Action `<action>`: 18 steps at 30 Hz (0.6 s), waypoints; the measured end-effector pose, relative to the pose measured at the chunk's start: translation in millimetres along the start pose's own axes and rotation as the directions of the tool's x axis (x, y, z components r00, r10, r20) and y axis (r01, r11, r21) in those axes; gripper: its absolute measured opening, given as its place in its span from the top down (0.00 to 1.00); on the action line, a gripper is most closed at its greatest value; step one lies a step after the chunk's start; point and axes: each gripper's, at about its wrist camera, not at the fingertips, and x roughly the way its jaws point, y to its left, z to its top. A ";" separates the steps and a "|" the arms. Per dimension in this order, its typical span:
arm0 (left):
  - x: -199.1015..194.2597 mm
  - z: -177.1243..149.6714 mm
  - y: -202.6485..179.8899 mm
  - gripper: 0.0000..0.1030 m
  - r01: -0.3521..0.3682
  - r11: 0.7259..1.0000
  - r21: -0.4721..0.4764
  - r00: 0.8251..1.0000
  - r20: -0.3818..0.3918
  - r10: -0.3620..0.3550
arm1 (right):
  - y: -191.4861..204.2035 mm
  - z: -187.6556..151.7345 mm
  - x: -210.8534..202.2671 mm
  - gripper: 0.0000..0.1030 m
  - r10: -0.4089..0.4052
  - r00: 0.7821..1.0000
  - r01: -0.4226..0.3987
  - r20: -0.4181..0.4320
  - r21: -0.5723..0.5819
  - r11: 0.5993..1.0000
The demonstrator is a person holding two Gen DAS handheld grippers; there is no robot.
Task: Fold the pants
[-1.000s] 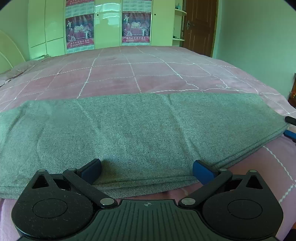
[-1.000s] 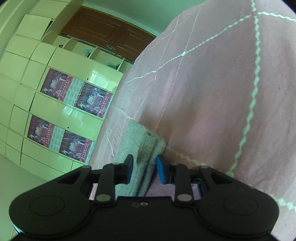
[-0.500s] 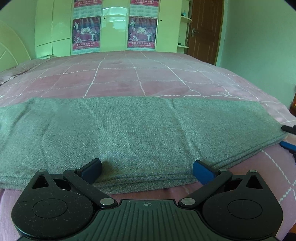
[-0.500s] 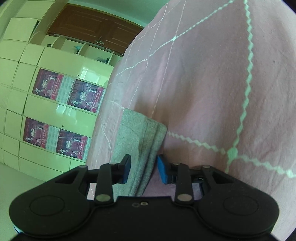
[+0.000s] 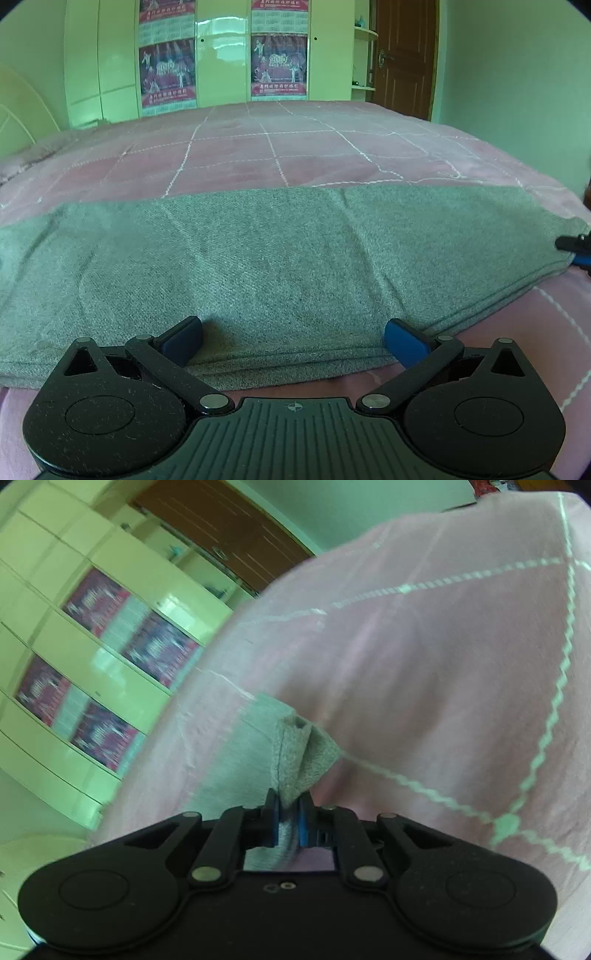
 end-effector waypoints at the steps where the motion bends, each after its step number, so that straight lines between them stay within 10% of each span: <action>1: -7.9 2.5 10.0 0.00 0.043 0.999 -0.019 0.999 0.017 -0.042 | 10.1 1.0 -3.8 0.99 0.025 1.000 -0.025 0.008 -0.010 1.000; 9: -93.8 -15.2 180.7 0.00 -0.081 0.992 -0.099 0.976 0.194 0.099 | 162.2 -39.9 -4.1 0.99 0.234 0.972 -0.236 -0.038 -0.251 0.939; 16: -144.2 -50.7 314.7 0.00 -0.174 0.923 -0.343 0.940 0.221 0.259 | 254.6 -184.1 28.1 0.94 0.312 0.906 -0.409 -0.285 -0.405 0.818; 18: -145.4 -61.5 330.6 0.00 -0.150 0.901 -0.406 0.937 0.231 0.260 | 260.5 -242.0 42.5 0.74 0.253 0.859 -0.467 -0.444 -0.479 0.744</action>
